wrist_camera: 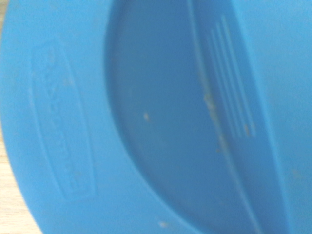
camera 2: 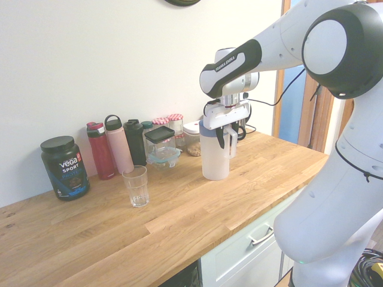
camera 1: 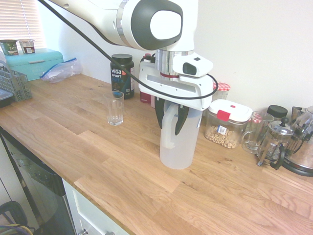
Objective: Pour me some water
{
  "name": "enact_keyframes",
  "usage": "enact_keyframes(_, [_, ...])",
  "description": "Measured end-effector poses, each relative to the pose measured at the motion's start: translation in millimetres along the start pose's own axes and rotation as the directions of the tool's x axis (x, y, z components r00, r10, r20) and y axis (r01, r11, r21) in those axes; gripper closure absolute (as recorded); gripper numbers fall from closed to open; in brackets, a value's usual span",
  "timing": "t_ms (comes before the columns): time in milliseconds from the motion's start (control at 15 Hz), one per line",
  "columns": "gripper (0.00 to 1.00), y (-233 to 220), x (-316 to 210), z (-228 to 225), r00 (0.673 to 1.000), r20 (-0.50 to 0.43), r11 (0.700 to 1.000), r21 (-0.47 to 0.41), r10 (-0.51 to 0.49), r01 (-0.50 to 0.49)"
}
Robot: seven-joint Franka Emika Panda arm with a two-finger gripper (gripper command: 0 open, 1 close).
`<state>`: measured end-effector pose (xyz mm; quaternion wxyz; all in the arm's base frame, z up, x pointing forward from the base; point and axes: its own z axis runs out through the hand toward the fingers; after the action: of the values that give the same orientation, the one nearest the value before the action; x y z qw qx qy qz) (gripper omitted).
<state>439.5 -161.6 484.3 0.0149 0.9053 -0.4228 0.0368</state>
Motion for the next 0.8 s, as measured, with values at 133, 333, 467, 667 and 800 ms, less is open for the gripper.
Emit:
enact_keyframes(133, [1.0,0.1,0.0,0.0,1.0,0.0,1.0,0.0,0.0,0.0])
enact_keyframes(333, [1.0,1.5,0.8,0.3,1.0,-0.002,1.0,-0.002,0.002,-0.002])
enact_keyframes(467, [1.0,0.5,0.3,-0.1,1.0,-0.005,1.0,-0.002,-0.001,0.001])
enact_keyframes(667, [1.0,-2.0,-1.2,-0.5,1.0,-0.008,1.0,-0.004,-0.008,0.008])
enact_keyframes(800, [1.0,-3.5,-2.4,-1.1,1.0,-0.009,1.0,-0.004,-0.012,0.012])
